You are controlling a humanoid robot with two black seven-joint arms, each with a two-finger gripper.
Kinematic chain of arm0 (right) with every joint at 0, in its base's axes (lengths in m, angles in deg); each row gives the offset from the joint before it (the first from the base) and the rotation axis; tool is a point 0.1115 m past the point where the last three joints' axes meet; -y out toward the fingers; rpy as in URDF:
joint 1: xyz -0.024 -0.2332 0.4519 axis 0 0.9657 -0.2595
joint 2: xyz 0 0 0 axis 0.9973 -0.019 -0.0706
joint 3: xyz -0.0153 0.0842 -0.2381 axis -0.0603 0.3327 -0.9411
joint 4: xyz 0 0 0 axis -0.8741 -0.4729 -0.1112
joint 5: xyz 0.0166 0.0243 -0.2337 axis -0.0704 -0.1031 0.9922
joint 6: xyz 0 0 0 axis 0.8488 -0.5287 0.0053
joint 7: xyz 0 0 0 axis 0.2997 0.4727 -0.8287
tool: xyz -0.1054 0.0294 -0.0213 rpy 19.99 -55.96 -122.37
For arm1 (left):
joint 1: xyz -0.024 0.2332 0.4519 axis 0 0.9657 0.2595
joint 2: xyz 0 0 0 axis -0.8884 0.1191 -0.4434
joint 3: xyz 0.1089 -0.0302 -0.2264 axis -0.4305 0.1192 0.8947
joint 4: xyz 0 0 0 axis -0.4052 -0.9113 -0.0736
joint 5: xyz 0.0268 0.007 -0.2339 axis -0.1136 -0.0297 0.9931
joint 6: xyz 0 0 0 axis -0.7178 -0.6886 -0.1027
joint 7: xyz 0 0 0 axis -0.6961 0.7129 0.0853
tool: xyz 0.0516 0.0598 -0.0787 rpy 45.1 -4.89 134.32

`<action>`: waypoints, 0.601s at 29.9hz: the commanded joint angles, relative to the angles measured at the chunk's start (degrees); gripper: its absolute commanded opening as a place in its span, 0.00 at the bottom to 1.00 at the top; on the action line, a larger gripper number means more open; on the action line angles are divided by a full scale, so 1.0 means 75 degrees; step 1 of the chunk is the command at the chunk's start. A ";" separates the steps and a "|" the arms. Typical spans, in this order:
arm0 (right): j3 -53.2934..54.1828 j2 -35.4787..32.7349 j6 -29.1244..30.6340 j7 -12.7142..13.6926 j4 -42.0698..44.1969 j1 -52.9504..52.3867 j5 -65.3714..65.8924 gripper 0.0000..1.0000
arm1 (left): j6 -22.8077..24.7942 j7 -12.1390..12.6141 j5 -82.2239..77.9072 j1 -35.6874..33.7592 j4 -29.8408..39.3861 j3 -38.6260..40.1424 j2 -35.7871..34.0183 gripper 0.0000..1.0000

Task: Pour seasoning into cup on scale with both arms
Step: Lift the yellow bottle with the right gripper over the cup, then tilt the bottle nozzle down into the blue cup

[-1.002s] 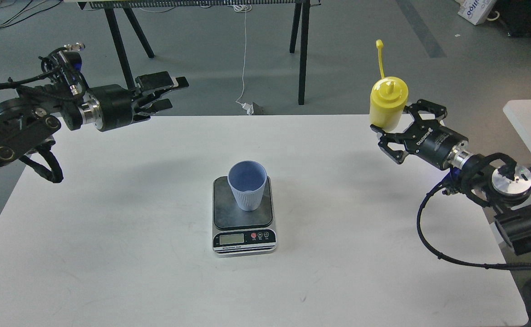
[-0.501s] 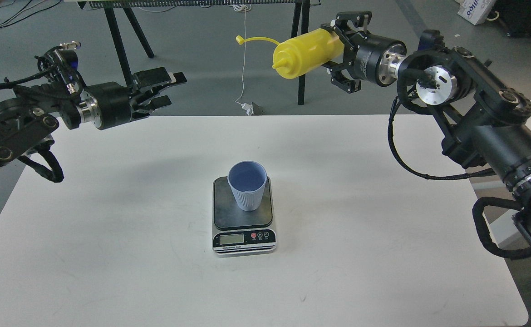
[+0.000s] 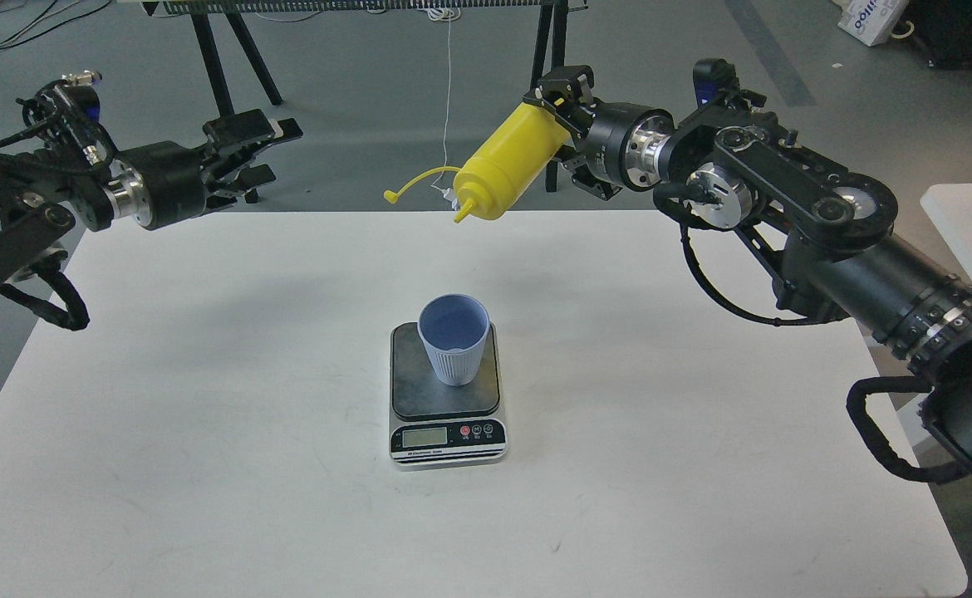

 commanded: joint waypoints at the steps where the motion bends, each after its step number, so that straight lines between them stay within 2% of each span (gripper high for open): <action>1: -0.0092 0.0106 -0.0031 -0.0018 -0.0012 0.0002 0.0625 0.07 | -0.0001 0.0000 0.0237 0.0015 -0.0329 -0.0006 -0.0010 0.97; 9: -0.0104 0.0387 -0.0054 -0.0170 -0.0012 0.0002 0.1681 0.07 | -0.0001 0.0000 0.1150 0.0155 -0.1290 -0.0006 0.0048 0.99; 15: -0.0618 0.0669 -0.0510 -0.0498 -0.0001 0.0013 0.2068 0.07 | -0.0001 0.0000 0.1503 0.0472 -0.1314 -0.0006 -0.0010 0.99; 18: -0.0830 0.0798 -0.0675 -0.0545 -0.0001 0.0013 0.2080 0.07 | -0.0001 0.0000 0.1515 0.0566 -0.1303 -0.0006 -0.0022 0.99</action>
